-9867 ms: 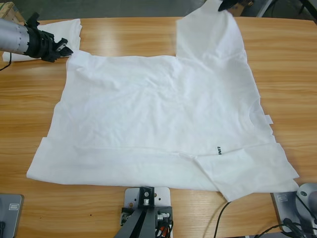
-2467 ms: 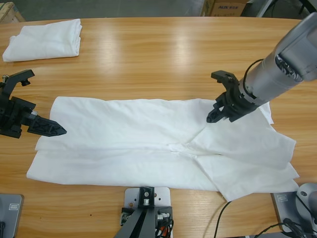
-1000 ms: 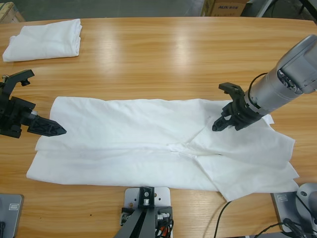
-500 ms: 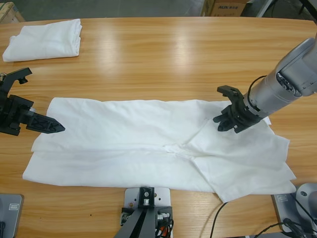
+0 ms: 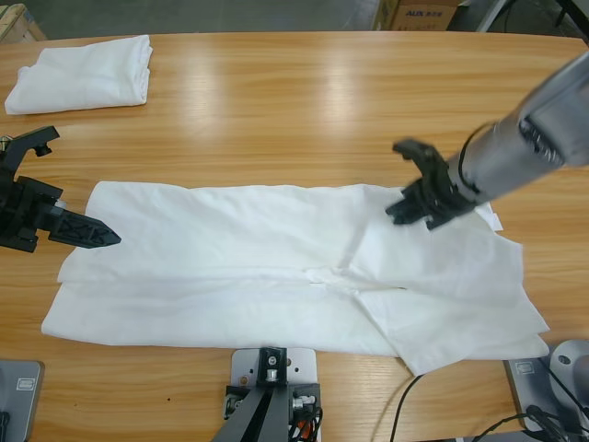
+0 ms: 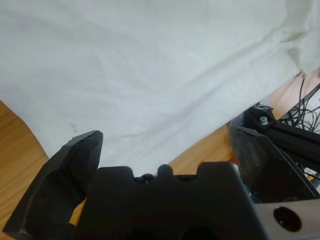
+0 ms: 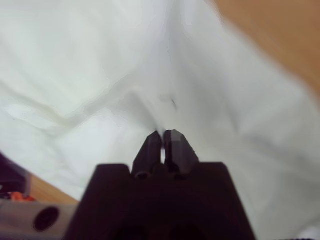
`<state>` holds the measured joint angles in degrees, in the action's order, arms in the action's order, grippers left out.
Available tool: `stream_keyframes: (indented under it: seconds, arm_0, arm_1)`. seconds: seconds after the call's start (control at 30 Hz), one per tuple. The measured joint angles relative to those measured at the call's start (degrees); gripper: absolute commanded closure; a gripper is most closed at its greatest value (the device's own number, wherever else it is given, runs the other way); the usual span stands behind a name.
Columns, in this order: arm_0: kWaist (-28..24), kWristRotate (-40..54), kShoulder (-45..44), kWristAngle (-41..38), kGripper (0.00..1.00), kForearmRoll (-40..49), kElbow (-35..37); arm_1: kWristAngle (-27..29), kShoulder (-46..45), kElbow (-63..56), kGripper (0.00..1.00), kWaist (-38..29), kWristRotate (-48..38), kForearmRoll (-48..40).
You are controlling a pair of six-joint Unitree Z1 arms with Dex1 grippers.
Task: Fold clothes
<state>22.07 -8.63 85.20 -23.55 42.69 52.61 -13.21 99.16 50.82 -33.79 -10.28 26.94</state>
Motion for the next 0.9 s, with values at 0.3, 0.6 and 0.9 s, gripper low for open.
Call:
stream_keyframes:
  seconds: [0.3, 0.6, 0.9]
  arm_0:
    - [0.0, 0.0, 0.0, 0.0, 0.0, 0.0, -0.1]
    - [0.0, 0.0, 0.0, 0.0, 0.0, 0.0, -0.1]
    - [0.0, 0.0, 0.0, 0.0, 0.0, 0.0, -0.1]
  arm_1:
    - [0.6, 0.2, 5.2, 1.0, -4.1, 1.6, 0.7]
    - [1.0, 7.6, 5.2, 0.0, -4.3, -0.1, 0.7]
    - [10.1, -7.3, 4.8, 0.602, -4.4, -8.0, 6.1]
